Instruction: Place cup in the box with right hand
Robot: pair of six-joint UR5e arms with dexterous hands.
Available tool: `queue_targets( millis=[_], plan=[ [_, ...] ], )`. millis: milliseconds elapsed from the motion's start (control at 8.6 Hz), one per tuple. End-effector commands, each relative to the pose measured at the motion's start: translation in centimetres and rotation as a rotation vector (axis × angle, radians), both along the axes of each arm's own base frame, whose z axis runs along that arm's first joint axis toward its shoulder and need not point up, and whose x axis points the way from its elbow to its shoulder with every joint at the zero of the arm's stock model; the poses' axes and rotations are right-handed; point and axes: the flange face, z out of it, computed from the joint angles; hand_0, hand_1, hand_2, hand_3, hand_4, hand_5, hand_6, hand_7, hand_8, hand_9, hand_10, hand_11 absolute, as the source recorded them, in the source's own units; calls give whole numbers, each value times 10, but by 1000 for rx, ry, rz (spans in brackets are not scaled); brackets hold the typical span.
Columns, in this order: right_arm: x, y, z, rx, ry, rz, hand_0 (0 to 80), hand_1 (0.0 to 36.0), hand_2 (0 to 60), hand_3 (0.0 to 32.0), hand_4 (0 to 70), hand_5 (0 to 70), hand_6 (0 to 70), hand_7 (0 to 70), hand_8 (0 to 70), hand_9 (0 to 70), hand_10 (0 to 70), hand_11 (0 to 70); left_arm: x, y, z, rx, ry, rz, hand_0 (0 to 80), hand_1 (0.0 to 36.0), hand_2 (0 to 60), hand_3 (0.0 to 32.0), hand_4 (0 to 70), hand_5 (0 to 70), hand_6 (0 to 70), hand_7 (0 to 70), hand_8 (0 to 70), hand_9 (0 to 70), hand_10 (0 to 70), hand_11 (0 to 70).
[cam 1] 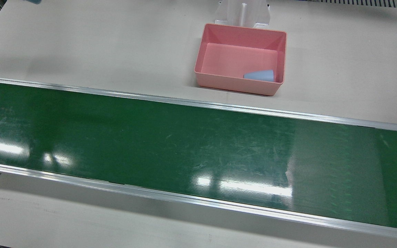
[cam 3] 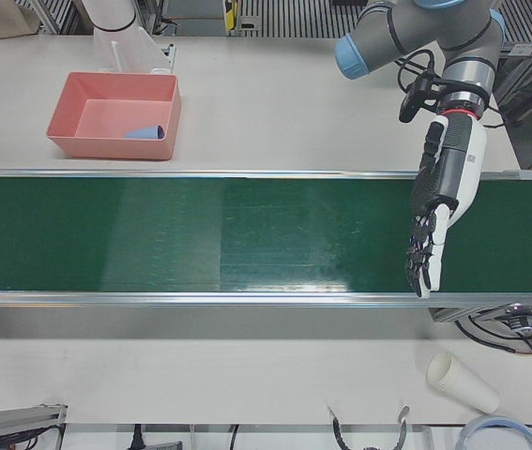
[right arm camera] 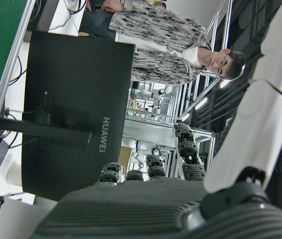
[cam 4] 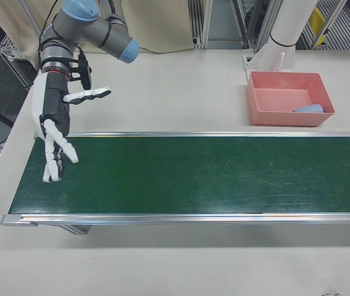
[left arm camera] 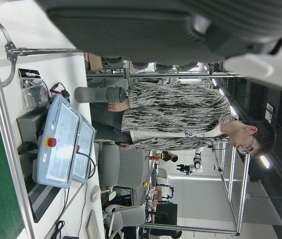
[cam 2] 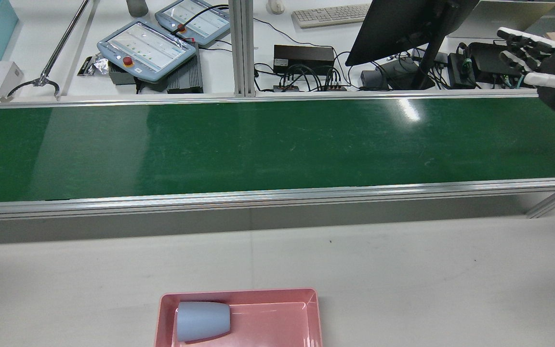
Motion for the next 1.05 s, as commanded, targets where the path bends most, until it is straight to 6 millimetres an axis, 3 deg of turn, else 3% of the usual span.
queue_targets(
  millis=[0, 233, 930],
  plan=[
    [20, 6, 53, -57, 2, 34, 475, 146, 41, 0, 0, 44, 42, 108, 0, 19, 43, 79, 0, 0, -1, 2, 0, 0, 0, 0, 0, 0, 0, 0, 0, 0, 0, 0, 0, 0],
    [27, 9, 61, -73, 3, 50, 473, 141, 31, 0, 0, 42, 42, 114, 0, 23, 42, 77, 0, 0, -1, 2, 2, 0, 0, 0, 0, 0, 0, 0, 0, 0, 0, 0, 0, 0],
    [41, 10, 52, -58, 2, 79, 469, 131, 24, 0, 20, 41, 45, 128, 6, 30, 34, 65, 0, 0, 0, 1, 0, 0, 0, 0, 0, 0, 0, 0, 0, 0, 0, 0, 0, 0]
  ],
)
